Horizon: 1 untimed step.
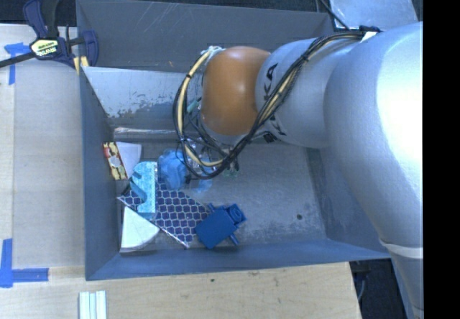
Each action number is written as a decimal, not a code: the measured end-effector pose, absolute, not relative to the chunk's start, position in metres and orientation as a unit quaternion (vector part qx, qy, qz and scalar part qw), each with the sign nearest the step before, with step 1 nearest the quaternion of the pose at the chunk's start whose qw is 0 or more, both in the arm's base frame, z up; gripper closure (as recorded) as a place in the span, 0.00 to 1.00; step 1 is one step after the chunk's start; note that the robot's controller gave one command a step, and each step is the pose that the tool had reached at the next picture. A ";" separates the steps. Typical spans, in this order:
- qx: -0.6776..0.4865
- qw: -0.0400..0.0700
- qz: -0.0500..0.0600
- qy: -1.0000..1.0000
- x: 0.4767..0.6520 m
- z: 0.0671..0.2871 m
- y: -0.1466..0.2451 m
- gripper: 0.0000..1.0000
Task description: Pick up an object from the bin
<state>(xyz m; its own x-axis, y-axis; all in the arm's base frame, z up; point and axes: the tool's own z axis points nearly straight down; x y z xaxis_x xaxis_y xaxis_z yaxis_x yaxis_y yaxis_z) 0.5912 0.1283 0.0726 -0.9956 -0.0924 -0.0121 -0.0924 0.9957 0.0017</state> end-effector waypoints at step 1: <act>-0.041 0.006 0.001 0.999 0.591 0.072 0.129 1.00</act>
Offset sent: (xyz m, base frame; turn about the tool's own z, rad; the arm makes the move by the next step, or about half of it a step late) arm 0.0035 -0.0054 -0.0026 -0.0074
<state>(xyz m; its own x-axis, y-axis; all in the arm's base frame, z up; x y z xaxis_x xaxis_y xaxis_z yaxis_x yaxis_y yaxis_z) 0.5909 0.1289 0.0724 -0.9966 -0.0818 -0.0122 -0.0818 0.9966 0.0007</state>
